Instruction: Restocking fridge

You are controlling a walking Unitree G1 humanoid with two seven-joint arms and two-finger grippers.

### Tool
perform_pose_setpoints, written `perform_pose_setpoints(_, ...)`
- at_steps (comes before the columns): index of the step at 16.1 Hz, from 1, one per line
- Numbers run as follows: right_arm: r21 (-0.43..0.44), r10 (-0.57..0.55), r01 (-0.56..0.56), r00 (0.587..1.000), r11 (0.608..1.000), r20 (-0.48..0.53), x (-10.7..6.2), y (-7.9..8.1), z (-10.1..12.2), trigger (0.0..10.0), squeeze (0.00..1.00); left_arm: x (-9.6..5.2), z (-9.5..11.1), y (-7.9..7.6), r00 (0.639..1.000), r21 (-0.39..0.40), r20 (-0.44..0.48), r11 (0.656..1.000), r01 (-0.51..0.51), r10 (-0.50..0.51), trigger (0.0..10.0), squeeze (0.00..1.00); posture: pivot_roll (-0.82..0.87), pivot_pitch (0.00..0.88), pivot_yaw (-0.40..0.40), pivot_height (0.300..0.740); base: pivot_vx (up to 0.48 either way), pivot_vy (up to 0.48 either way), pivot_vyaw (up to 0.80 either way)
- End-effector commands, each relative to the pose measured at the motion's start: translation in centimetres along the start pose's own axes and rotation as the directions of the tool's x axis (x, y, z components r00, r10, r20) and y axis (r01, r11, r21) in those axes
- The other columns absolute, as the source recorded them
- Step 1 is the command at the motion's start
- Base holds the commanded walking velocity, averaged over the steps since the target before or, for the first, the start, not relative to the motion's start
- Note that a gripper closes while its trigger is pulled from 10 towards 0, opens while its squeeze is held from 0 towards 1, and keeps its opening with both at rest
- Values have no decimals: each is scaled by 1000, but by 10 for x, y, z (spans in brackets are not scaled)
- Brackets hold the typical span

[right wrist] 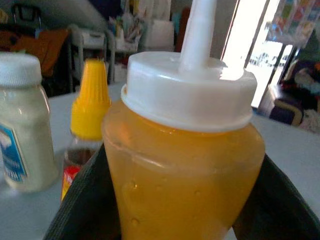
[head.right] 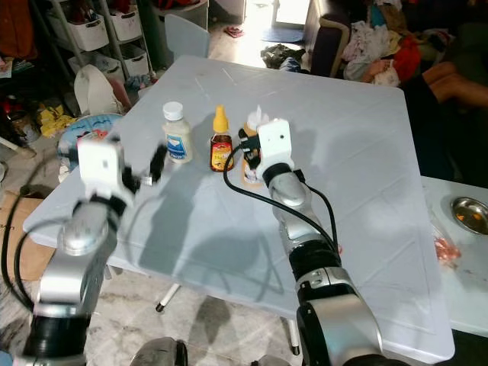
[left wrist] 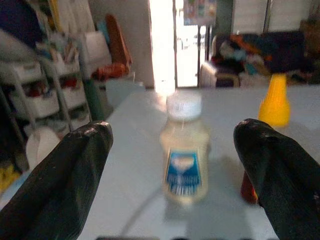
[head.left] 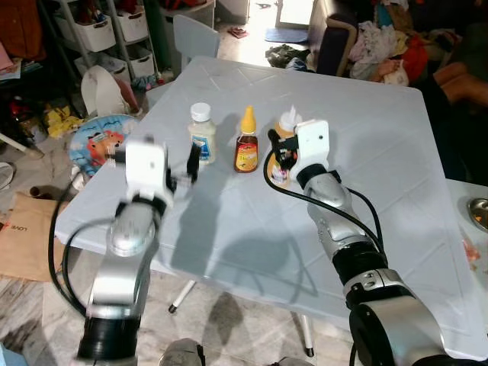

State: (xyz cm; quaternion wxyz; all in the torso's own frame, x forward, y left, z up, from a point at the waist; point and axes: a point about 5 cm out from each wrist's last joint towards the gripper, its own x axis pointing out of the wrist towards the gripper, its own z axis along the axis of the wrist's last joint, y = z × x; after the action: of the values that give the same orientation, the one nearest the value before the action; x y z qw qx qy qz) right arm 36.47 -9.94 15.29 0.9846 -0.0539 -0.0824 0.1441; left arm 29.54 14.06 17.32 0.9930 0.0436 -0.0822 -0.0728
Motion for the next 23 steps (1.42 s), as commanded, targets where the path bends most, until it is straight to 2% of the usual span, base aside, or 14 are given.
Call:
perform_pose_setpoints(1,-1,-48,48,994,999,103,4,3,26,10000,0,7,-4,17,995,13,-7,995,-101,101,10000,0,89,0,-40,740,0,0,0)
perform_pose_setpoints(3,-2,-75,76,988,997,138,2,2,36,10000,0,9,-9,27,983,26,-32,983,-182,183,10000,0,77,0,-34,740,0,0,0)
perform_pose_setpoints(4,44,-97,91,984,995,147,1,-1,42,10000,0,9,-11,32,978,13,-43,979,-205,205,10000,0,57,0,-22,740,0,0,0)
perform_pose_setpoints(5,93,-111,98,983,991,147,1,-2,46,10000,0,10,-14,32,982,-1,-48,983,-183,182,10000,0,36,0,-7,740,0,0,0)
perform_pose_setpoints(7,106,-138,119,973,987,187,-1,-11,56,10000,0,15,-15,26,991,12,-53,992,-122,122,10000,0,16,0,30,740,0,0,0)
perform_pose_setpoints(8,123,-180,159,965,980,189,-3,-18,61,10000,0,22,-14,22,995,26,-46,996,-89,90,10000,0,-2,0,74,740,0,0,0)
perform_pose_setpoints(9,163,-228,198,956,966,187,-4,-25,68,10000,0,31,-10,18,998,33,-35,998,-59,60,10000,0,-4,0,77,740,0,0,0)
perform_pose_setpoints(11,180,-219,183,953,967,208,-4,-22,79,10000,0,34,-10,20,995,27,-43,995,-94,95,10000,0,-8,0,84,740,0,0,0)
perform_pose_setpoints(13,143,-208,179,954,973,216,-6,-21,77,10000,0,28,-17,15,994,25,-56,996,-90,91,10000,0,-13,0,67,740,0,0,0)
perform_pose_setpoints(16,126,-199,179,964,976,175,-18,-19,68,10000,0,19,-29,11,988,-15,-89,992,-125,123,10000,0,-48,0,51,740,0,0,800)
perform_pose_setpoints(18,100,-202,186,961,978,188,-31,-21,69,10000,0,15,-28,-1,993,-40,-72,995,-96,93,10000,0,-56,0,47,740,0,0,800)
perform_pose_setpoints(20,34,-223,221,957,975,185,-45,-26,62,10000,0,11,-31,-13,996,-25,-75,998,-51,49,10000,0,-68,0,44,740,0,0,800)
perform_pose_setpoints(21,39,-234,230,957,972,169,-52,-24,60,10000,0,5,-37,-14,994,-21,-97,999,-50,48,10000,0,-87,0,51,740,0,0,800)
perform_pose_setpoints(23,45,-249,245,957,968,147,-56,-25,58,10000,0,5,-36,-20,994,-39,-103,998,-40,36,10000,0,-83,0,47,740,-122,0,800)
